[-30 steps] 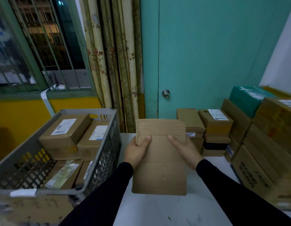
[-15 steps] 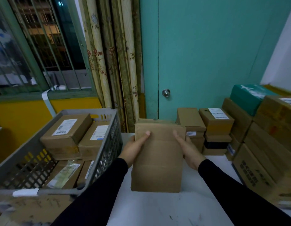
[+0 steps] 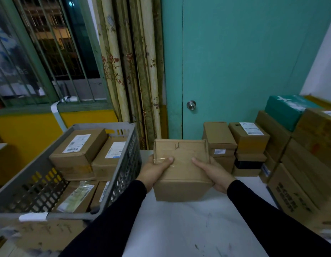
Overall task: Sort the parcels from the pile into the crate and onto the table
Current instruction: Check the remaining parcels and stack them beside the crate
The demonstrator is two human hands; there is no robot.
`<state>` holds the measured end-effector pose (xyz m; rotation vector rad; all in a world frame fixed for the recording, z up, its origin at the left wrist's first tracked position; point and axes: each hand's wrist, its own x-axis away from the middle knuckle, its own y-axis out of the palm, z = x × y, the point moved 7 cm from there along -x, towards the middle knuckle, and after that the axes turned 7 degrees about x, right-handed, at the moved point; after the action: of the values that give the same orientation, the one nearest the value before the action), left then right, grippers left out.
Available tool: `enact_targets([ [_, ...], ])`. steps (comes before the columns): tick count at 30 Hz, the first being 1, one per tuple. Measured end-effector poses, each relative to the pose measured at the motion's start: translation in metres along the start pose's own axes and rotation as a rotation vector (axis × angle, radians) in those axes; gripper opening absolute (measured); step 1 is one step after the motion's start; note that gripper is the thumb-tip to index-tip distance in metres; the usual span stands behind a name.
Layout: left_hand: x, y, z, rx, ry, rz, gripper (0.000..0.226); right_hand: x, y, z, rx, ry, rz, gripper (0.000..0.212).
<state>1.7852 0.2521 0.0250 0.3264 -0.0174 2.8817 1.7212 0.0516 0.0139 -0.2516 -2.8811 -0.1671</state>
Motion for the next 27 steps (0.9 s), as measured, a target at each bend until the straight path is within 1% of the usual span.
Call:
enact_targets([
  [3, 0.000, -0.001, 0.000, -0.017, 0.035, 0.048, 0.062, 0.000, -0.001, -0.001, 0.013, -0.039, 0.048, 0.040],
  [8, -0.003, 0.003, -0.003, -0.032, 0.072, 0.041, 0.055, -0.001, -0.005, 0.003, 0.032, -0.068, 0.111, 0.037],
  [10, -0.001, 0.004, -0.003, -0.032, 0.070, 0.035, 0.054, 0.000, -0.006, 0.004, 0.031, -0.069, 0.111, 0.045],
  [12, -0.002, 0.004, -0.002, -0.029, 0.077, 0.023, 0.049, 0.000, -0.006, 0.002, 0.033, -0.069, 0.089, 0.063],
  [13, -0.001, 0.005, 0.000, -0.025, 0.081, 0.020, 0.048, 0.000, -0.006, 0.002, 0.035, -0.066, 0.078, 0.067],
  [14, 0.001, 0.004, 0.001, -0.026, 0.086, 0.018, 0.048, 0.000, -0.006, 0.001, 0.044, -0.072, 0.073, 0.062],
  [16, -0.001, 0.004, 0.001, -0.032, 0.089, 0.017, 0.050, 0.001, -0.006, -0.001, 0.049, -0.092, 0.095, 0.037],
  [17, -0.001, 0.004, 0.002, -0.035, 0.098, 0.024, 0.050, 0.002, -0.006, -0.002, 0.047, -0.103, 0.108, 0.030],
  [19, 0.000, 0.005, 0.002, -0.047, 0.108, 0.032, 0.051, 0.001, -0.008, 0.002, 0.052, -0.109, 0.115, 0.029],
  [21, 0.001, 0.005, -0.001, -0.054, 0.101, 0.031, 0.055, 0.000, -0.007, 0.006, 0.035, -0.088, 0.102, 0.036],
  [24, 0.001, 0.001, -0.002, 0.001, 0.069, 0.023, 0.057, -0.002, -0.010, 0.011, 0.029, -0.073, 0.091, 0.062],
  [26, -0.002, 0.001, -0.003, 0.119, -0.033, -0.030, 0.057, -0.004, -0.011, 0.010, -0.006, -0.080, 0.075, 0.071],
  [27, -0.003, 0.001, -0.002, 0.195, -0.067, -0.047, 0.060, -0.005, -0.011, 0.010, -0.054, -0.081, 0.056, 0.069],
])
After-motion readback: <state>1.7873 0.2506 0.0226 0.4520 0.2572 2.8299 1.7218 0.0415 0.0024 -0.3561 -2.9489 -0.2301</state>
